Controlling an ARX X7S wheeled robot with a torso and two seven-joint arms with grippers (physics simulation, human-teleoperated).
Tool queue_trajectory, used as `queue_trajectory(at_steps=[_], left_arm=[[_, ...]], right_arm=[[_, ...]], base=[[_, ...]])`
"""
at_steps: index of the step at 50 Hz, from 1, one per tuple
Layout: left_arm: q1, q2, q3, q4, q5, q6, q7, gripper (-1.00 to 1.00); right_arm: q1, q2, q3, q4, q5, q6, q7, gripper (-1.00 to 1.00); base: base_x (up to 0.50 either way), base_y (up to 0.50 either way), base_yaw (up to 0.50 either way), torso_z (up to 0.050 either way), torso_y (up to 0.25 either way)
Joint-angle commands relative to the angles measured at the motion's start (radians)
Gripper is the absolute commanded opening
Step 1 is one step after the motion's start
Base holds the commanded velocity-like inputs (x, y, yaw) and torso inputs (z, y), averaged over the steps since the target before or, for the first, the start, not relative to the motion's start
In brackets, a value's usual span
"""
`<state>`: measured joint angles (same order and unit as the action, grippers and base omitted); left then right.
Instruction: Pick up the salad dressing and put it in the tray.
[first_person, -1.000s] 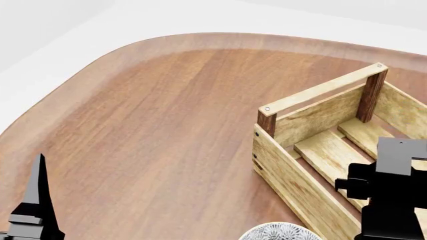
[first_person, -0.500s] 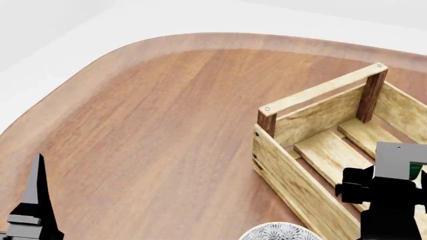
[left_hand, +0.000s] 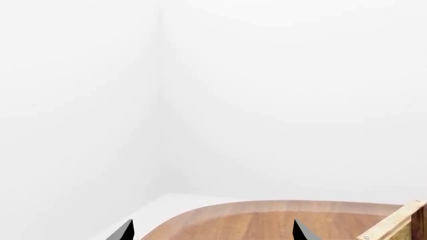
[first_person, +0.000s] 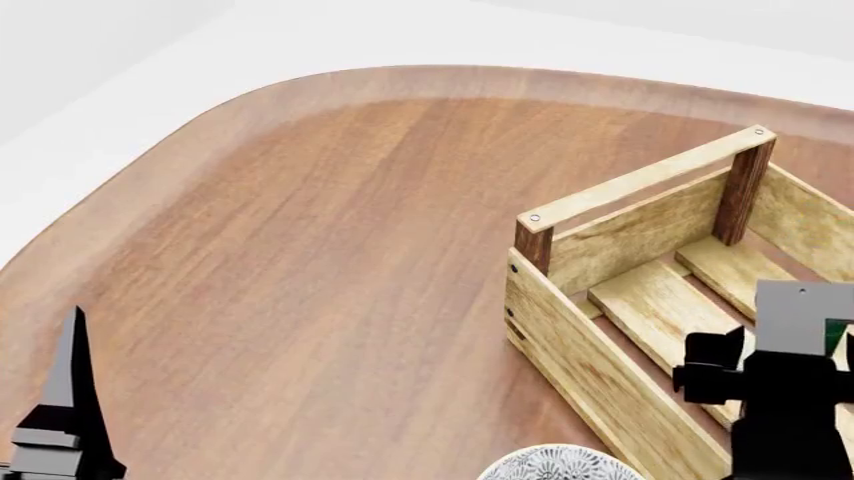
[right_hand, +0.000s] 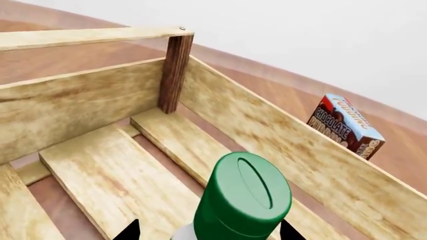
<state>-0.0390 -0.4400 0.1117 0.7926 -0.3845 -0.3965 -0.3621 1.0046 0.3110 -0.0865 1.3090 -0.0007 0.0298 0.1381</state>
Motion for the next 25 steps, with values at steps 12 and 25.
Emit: queue_trajectory(at_steps=[12, 25], left_arm=[[-0.005, -0.01, -0.003, 0.012, -0.007, -0.01, -0.013, 1.0], [-0.002, -0.017, -0.013, 0.03, -0.012, -0.011, -0.023, 1.0]], right_arm=[[-0.332, 0.084, 0.036, -0.774, 0.043, 0.401, -0.066, 1.0], [-0.562, 0.143, 0.112, -1.247, 0.076, 0.561, -0.042, 1.0]], base=[[0.0, 0.0, 0.0, 0.0, 0.0], [0.0, 0.0, 0.0, 0.0, 0.0]])
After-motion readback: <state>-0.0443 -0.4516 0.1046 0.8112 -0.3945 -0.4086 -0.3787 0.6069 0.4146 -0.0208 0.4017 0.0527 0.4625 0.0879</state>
